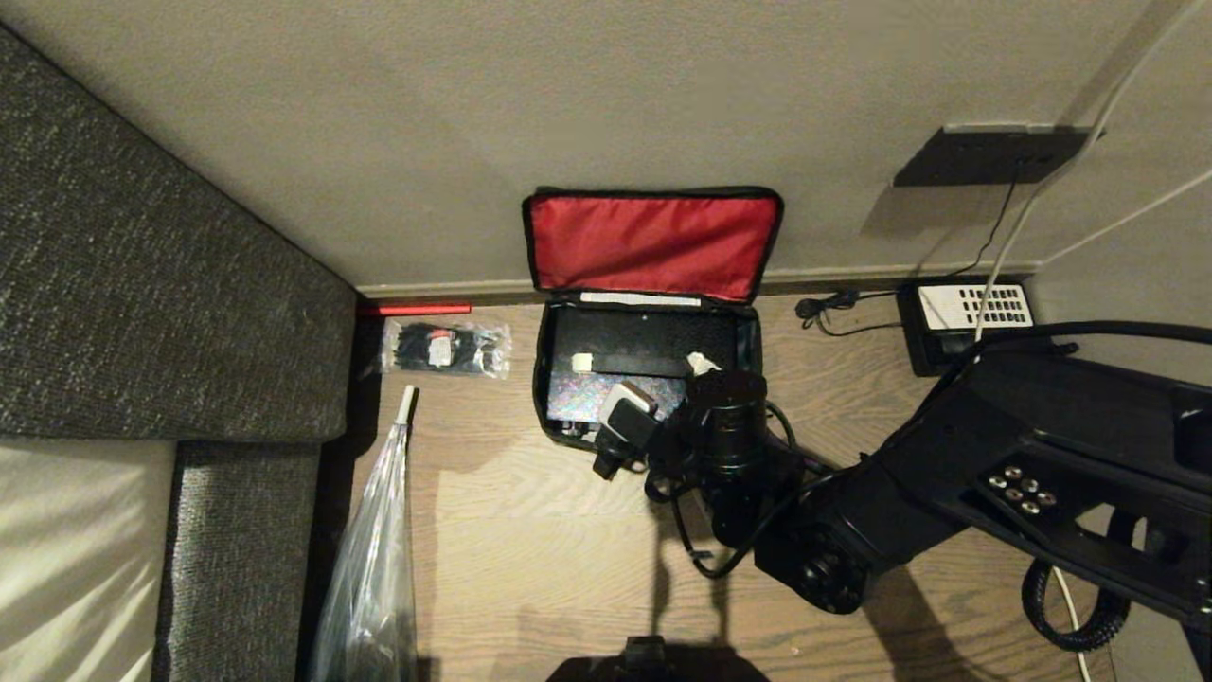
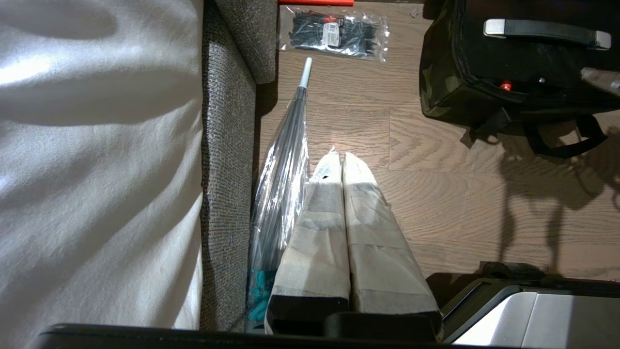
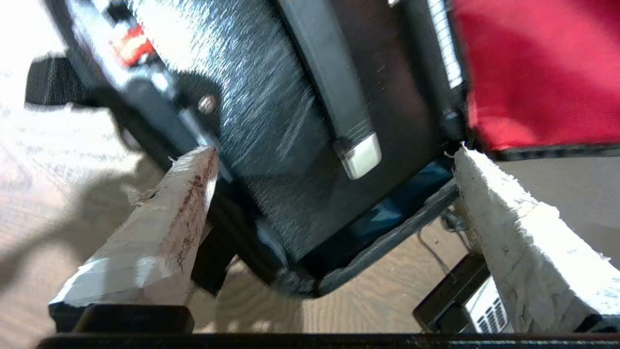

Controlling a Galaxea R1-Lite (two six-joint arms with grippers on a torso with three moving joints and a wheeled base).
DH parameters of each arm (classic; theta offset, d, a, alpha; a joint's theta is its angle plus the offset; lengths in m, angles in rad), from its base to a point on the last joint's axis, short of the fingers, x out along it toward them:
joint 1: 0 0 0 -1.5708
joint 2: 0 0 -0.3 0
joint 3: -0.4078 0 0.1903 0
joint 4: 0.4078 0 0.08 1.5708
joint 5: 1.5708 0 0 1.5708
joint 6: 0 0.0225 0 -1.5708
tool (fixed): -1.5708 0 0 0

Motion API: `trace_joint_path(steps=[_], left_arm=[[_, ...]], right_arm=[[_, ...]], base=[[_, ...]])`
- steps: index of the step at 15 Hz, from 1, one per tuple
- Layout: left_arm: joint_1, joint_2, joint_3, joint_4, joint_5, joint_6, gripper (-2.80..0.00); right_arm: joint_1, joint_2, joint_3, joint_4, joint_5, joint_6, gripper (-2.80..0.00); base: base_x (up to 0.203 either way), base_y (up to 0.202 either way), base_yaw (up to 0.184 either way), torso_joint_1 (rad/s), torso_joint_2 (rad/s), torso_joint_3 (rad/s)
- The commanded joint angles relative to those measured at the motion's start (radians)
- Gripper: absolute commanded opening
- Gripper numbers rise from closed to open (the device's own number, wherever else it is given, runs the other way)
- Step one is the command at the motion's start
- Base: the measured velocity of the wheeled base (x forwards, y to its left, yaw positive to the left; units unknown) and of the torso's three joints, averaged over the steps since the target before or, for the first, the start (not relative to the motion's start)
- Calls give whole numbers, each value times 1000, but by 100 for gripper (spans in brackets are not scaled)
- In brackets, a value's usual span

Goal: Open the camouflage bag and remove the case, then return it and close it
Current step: Grip the handle

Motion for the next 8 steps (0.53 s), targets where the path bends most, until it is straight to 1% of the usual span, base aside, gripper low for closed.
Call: trace_joint_path(steps=[1, 2, 5, 8], left_arm=[[0, 0, 3, 0, 0, 0, -280], [0, -2, 3, 0, 0, 0, -280], [0, -1, 3, 0, 0, 0, -280], [0, 0, 3, 0, 0, 0, -280]], right_arm=[[-1, -9, -13, 0, -20, -6, 0], [-1, 5, -41, 4, -32, -7, 0], [-1, 20, -42, -7, -50, -6, 0], [-1, 75, -133, -6, -66, -7, 0]], base=[[0, 0, 0, 2, -2, -36], [0, 0, 0, 0, 0, 0], [0, 0, 0, 0, 0, 0], [0, 0, 0, 0, 0, 0]])
